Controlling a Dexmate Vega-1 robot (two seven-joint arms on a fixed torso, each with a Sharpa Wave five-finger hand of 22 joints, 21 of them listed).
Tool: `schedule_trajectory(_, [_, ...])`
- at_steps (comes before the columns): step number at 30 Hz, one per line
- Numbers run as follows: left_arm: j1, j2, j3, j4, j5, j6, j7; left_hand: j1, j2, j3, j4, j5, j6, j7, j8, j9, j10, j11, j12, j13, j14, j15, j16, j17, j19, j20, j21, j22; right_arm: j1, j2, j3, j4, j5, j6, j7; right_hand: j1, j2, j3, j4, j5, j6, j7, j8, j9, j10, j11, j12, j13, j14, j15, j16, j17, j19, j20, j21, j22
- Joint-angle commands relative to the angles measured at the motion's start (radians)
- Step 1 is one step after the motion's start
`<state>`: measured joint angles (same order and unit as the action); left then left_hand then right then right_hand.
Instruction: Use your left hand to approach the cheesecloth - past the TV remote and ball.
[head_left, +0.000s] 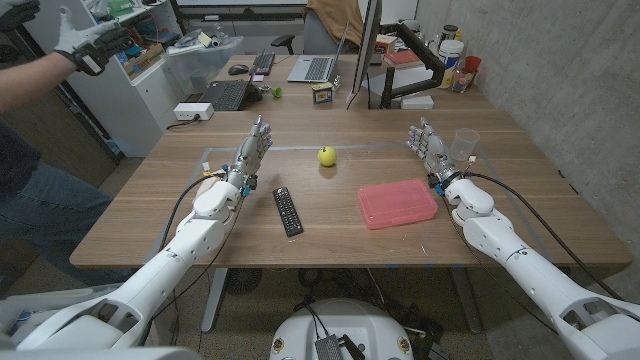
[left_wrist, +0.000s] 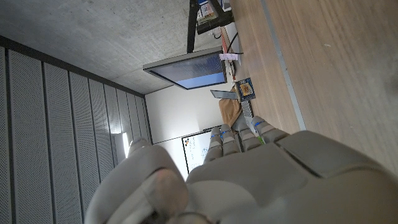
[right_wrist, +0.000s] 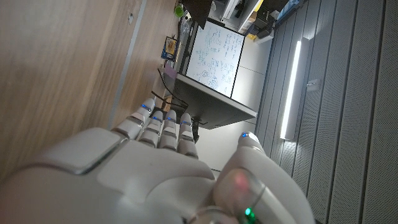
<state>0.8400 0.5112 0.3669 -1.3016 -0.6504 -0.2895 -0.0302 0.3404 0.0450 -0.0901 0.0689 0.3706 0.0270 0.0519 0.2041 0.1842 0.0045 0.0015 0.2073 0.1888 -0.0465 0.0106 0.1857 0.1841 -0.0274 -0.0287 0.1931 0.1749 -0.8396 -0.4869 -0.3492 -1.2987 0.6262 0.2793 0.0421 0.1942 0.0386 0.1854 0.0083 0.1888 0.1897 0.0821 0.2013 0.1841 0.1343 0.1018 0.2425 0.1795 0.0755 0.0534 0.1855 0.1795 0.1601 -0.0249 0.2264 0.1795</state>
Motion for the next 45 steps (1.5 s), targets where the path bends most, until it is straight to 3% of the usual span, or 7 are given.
schedule_trajectory(1, [0.002,0.003,-0.003,-0.008,0.001,0.007,0.001,0.01,0.002,-0.009,0.001,0.004,0.001,0.005,0.005,0.004,-0.003,-0.01,0.004,0.004,-0.009,-0.005,0.005,0.002,-0.006,-0.017,0.007,0.004,-0.011,0.06,0.069,0.007,-0.066,-0.032,0.04,0.009,0.0,0.007,0.0,0.006,0.008,0.0,0.005,0.003,0.011,-0.001,0.005,0.004,0.009,0.002,0.005,0.004,0.008,0.0,0.006,0.003])
schedule_trajectory(19, [0.019,0.012,-0.008,-0.031,0.003,0.005,0.003,0.016,0.004,-0.012,-0.001,0.004,0.002,-0.007,0.003,0.004,-0.002,-0.017,0.003,0.004,-0.005,-0.011,0.006,0.002,-0.008,-0.008,0.006,0.004,-0.034,0.114,0.14,-0.012,-0.129,-0.064,0.071,0.009,0.001,0.005,-0.001,0.006,0.011,-0.001,0.003,0.003,0.015,-0.002,0.002,0.004,0.01,0.0,0.004,0.004,0.008,0.002,0.002,0.004])
schedule_trajectory(45, [0.086,0.069,-0.041,-0.087,0.005,-0.009,0.016,0.036,0.005,-0.014,-0.01,0.004,0.003,-0.012,0.002,0.005,0.002,-0.019,0.004,0.005,-0.005,-0.012,0.005,0.002,-0.013,0.008,0.004,0.004,-0.042,0.14,0.169,-0.009,-0.161,-0.069,0.096,0.009,0.002,0.002,-0.003,0.006,0.014,-0.004,0.001,0.004,0.018,-0.001,-0.004,0.004,0.015,0.002,0.004,0.003,0.01,0.004,-0.004,0.004])
